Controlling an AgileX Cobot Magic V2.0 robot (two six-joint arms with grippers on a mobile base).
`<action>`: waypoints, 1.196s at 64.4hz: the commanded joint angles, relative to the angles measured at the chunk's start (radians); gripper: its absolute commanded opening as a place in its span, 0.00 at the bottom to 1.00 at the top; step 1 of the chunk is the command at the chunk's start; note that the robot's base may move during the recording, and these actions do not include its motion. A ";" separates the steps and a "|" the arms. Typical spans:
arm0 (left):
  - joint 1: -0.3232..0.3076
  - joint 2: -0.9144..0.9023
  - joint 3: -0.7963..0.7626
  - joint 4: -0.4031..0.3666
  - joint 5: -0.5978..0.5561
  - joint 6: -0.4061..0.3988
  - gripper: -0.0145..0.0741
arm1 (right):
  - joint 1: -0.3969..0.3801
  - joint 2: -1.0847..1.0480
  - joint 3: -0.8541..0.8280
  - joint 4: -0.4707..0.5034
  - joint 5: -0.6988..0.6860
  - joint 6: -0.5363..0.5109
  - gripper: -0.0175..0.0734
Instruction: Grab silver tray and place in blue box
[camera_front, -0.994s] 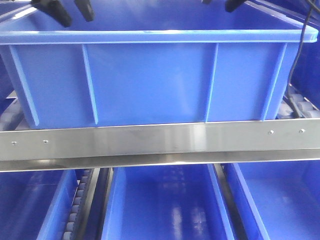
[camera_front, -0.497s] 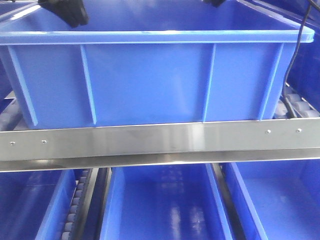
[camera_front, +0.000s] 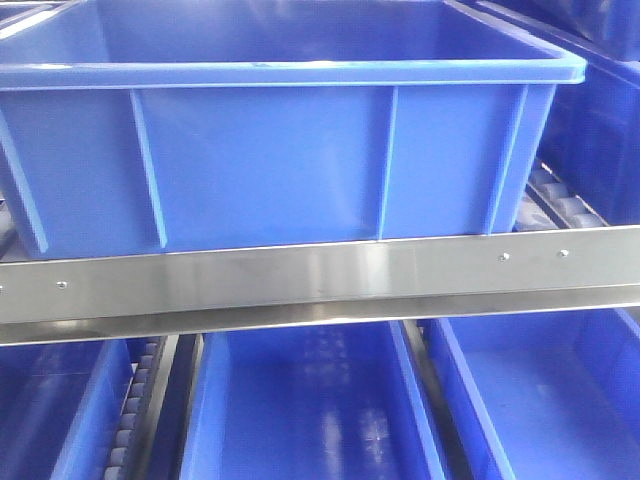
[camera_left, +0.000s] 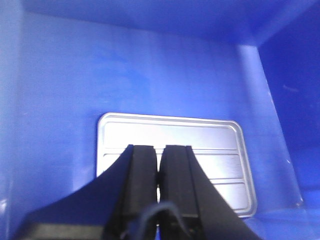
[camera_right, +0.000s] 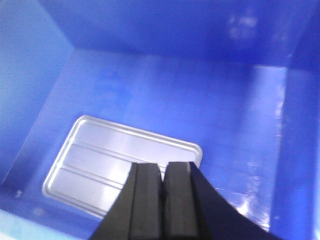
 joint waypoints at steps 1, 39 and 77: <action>0.000 -0.116 0.100 -0.009 -0.232 0.008 0.16 | 0.002 -0.127 0.094 0.023 -0.229 -0.023 0.26; 0.000 -0.745 0.738 0.272 -0.530 0.008 0.16 | 0.002 -0.804 0.815 -0.035 -0.472 -0.030 0.25; 0.000 -1.160 0.950 0.272 -0.497 0.008 0.16 | 0.002 -1.245 0.914 -0.036 -0.102 -0.030 0.25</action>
